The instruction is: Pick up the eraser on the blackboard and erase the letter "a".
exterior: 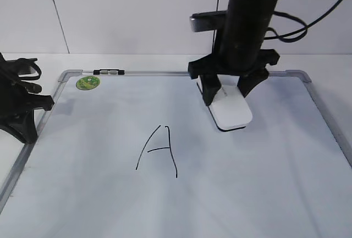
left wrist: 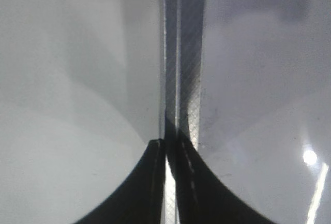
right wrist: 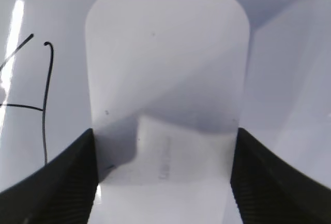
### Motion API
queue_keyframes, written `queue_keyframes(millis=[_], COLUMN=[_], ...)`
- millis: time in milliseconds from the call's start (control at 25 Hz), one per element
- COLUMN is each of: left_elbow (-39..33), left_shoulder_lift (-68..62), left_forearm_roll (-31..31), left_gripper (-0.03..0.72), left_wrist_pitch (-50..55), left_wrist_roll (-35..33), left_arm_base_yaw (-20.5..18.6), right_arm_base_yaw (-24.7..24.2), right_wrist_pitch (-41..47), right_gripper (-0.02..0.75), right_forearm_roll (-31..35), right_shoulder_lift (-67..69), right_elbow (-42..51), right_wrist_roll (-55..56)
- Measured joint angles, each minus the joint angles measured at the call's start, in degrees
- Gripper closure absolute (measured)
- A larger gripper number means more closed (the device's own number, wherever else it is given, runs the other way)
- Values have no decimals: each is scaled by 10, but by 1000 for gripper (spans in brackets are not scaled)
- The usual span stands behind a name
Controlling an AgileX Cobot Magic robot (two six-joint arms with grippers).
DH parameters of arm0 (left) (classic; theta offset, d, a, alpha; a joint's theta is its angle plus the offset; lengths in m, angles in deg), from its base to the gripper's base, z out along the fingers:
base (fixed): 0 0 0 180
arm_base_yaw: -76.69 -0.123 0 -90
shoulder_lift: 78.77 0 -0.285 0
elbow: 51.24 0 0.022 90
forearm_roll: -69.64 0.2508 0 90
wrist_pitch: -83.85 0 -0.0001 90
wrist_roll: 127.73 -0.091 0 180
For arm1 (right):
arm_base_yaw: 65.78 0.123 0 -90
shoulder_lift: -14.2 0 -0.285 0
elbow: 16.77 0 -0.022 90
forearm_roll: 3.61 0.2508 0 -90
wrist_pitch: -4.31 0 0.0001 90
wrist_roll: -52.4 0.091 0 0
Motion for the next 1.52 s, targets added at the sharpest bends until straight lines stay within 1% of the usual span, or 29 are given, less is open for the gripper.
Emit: queue_keyframes(millis=[200, 520, 680, 1000, 1120, 1520], left_elbow=[0, 0, 0, 0, 0, 0], left_shoulder_lift=[0, 0, 0, 0, -1, -1], left_forearm_roll=[0, 1, 1, 1, 1, -3], left_gripper=[655, 655, 653, 653, 653, 653], left_wrist_pitch=[0, 0, 0, -1, -1, -1], left_wrist_roll=[0, 0, 0, 0, 0, 0], left_arm_base_yaw=[0, 0, 0, 0, 0, 0], right_arm_base_yaw=[-42, -71, -94, -171, -191, -197], right_wrist_pitch=[1, 4, 4, 4, 4, 3], right_gripper=[188, 188, 188, 188, 188, 188], right_forearm_roll=[-13, -34, -38, -44, -44, -45], right_shoulder_lift=[-33, -65, -74, -112, -128, -137], right_elbow=[0, 7, 36, 111, 126, 194], right_wrist_roll=[2, 10, 10, 11, 11, 11])
